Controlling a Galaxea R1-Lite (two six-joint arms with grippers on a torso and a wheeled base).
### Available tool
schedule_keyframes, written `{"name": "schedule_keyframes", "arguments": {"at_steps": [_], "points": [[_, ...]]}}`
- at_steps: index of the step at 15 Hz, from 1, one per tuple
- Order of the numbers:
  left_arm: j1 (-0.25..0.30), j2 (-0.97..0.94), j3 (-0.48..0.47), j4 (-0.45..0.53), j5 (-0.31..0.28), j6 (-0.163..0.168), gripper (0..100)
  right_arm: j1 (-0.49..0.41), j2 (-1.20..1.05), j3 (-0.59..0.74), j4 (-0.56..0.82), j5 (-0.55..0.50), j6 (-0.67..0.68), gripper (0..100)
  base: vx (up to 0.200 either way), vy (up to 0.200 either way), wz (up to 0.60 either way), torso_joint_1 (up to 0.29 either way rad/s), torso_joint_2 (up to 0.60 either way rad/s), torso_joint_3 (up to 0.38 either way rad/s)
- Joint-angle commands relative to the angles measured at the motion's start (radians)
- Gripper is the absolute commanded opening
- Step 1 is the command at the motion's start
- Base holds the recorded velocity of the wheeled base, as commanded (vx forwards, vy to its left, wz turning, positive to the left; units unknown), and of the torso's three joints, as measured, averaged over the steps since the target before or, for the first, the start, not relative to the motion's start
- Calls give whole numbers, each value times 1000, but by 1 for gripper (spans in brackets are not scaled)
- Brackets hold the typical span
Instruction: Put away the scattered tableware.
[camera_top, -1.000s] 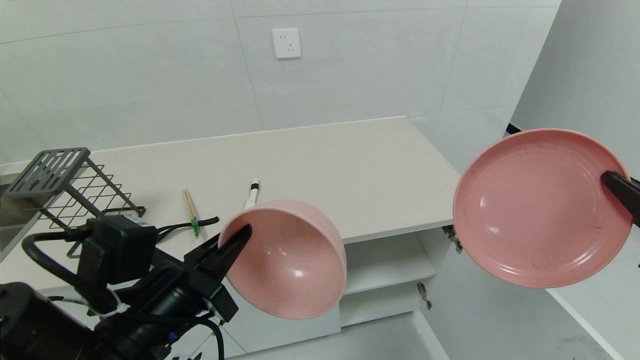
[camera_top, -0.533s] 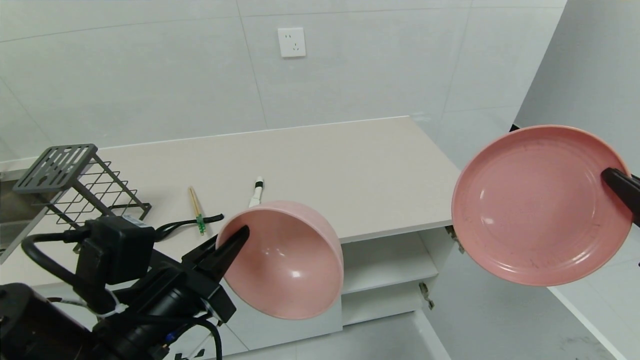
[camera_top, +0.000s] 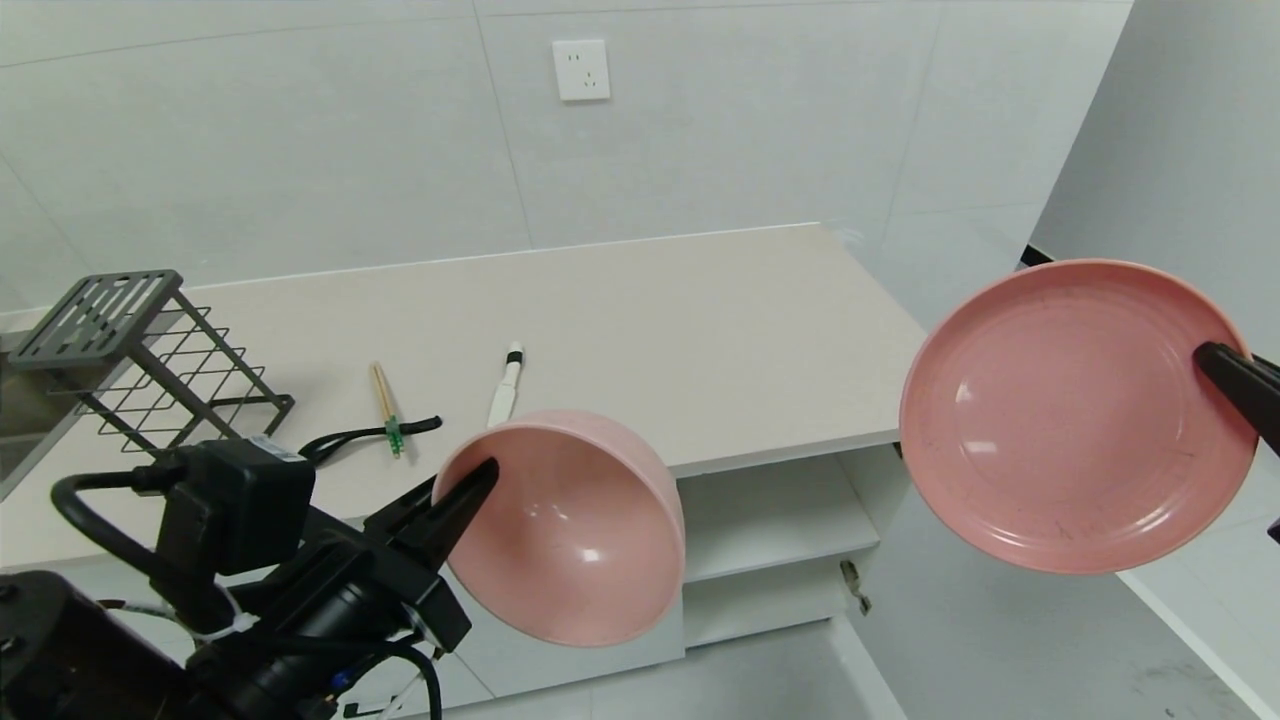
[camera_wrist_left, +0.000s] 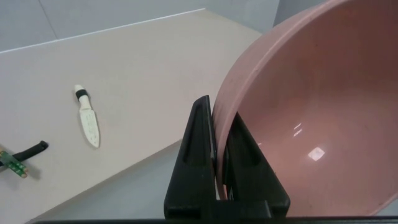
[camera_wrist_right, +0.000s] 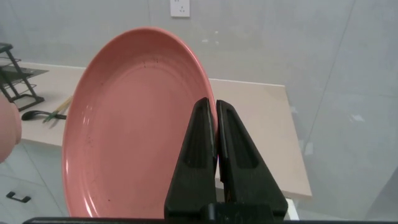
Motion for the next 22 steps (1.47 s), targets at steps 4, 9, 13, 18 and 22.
{"name": "schedule_keyframes", "arguments": {"at_steps": [4, 9, 13, 18, 22], "points": [[0, 7, 0, -3, 1, -1, 0, 0, 6, 4, -1, 0, -1, 0, 0, 0, 0, -134, 260, 132], [0, 8, -3, -3, 0, -1, 0, 0, 14, 5, -4, 0, -3, 0, 0, 0, 0, -188, 372, 179], [0, 19, -5, -3, 0, -1, 0, 0, 27, 9, -10, 0, -6, 0, 0, 0, 0, -177, 353, 169], [0, 30, -7, -3, 0, -1, 0, 0, 30, 9, -13, 0, -9, 0, 0, 0, 0, -203, 401, 188], [0, 25, -5, -3, 0, -1, 0, 0, 43, 19, -36, 0, -10, 0, 0, 0, 0, -139, 278, 130]]}}
